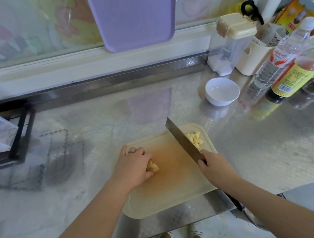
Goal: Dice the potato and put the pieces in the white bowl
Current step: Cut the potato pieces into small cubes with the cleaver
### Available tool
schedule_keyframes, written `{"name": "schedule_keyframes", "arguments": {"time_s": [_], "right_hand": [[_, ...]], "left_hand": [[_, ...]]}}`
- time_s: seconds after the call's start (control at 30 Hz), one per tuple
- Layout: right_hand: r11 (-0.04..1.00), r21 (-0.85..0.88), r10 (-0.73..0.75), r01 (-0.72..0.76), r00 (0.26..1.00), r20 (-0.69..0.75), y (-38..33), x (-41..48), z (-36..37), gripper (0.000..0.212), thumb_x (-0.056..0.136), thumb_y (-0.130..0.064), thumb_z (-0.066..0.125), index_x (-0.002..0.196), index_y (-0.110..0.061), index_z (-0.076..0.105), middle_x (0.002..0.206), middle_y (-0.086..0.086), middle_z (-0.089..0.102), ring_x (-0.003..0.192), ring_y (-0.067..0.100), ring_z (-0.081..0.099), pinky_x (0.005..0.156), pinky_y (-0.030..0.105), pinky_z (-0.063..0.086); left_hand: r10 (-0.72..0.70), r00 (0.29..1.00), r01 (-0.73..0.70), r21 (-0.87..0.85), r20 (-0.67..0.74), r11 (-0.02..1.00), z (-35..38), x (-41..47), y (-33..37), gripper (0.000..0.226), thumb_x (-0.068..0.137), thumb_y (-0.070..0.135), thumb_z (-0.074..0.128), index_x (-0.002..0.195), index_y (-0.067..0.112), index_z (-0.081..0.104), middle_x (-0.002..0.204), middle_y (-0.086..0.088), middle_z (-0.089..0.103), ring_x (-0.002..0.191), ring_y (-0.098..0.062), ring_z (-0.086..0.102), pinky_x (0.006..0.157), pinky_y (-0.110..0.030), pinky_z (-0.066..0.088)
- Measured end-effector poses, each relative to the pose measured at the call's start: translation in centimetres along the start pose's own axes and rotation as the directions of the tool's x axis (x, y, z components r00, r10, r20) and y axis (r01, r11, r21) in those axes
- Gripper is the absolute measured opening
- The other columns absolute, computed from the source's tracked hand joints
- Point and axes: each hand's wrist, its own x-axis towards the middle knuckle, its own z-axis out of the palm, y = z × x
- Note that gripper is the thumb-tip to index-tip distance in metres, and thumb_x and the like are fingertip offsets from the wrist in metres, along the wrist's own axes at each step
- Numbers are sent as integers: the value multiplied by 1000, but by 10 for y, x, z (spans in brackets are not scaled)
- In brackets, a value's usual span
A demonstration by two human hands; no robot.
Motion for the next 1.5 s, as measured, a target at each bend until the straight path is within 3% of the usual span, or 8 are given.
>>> {"name": "schedule_keyframes", "arguments": {"time_s": [0.23,0.47,0.63,0.77,0.87,1.1,1.27,1.5], "right_hand": [[999,26,-30,30,1000,-7,-9,-3,-4,21,102,-29,42,86,-21,52,75,1,61,67,18,60,65,39,54],[1000,-1,-22,22,1000,10,-12,-2,1,20,104,-31,40,89,-23,52,78,-1,60,70,15,61,69,37,58],[1000,2,-26,26,999,32,-10,0,1,22,104,-30,42,84,-24,49,75,-2,58,67,13,57,61,30,50],[999,47,-24,23,999,29,-10,-1,-3,23,102,-30,45,81,-22,48,72,-1,57,63,15,54,58,30,44],[999,32,-29,27,999,38,-11,-1,-5,23,102,-29,44,81,-21,48,72,-1,56,63,14,52,58,29,43],[999,-39,-29,30,999,42,-16,-3,-1,21,103,-32,40,83,-27,47,75,-5,57,68,14,57,67,37,56],[997,-24,-79,79,997,-20,-24,-11,-14,23,105,-34,36,91,-24,51,74,-4,58,68,15,58,68,43,55],[964,-206,-160,169,985,57,-43,-27,-18,13,106,-25,33,102,-24,46,75,-8,48,75,21,60,70,40,54]], "left_hand": [[-86,984,70,-107,-156,992,-3,18,32,42,86,65,52,115,35,58,114,10,58,109,-18,54,106,-37,26],[-174,969,117,-299,-174,947,2,30,57,40,84,59,61,113,31,56,111,10,58,98,-18,59,88,-33,41],[-194,973,106,-504,-125,857,5,22,50,25,89,44,63,111,34,55,104,13,60,91,-13,60,78,-34,52],[-197,978,189,-696,69,693,4,33,52,20,89,43,65,102,31,56,97,14,60,89,-9,57,69,-23,41],[-232,971,197,-745,58,638,0,42,50,28,88,38,68,112,25,62,106,9,64,95,-9,58,76,-22,41],[-236,972,169,-722,8,671,3,37,50,43,84,37,73,124,23,62,115,8,64,100,-8,60,84,-20,44],[-322,946,186,-774,-24,605,8,35,55,38,81,32,77,116,22,64,106,9,66,88,-7,61,80,-21,46],[-400,917,239,-813,8,531,12,32,57,31,83,36,76,107,17,70,102,4,72,98,-13,66,92,-28,49]]}}
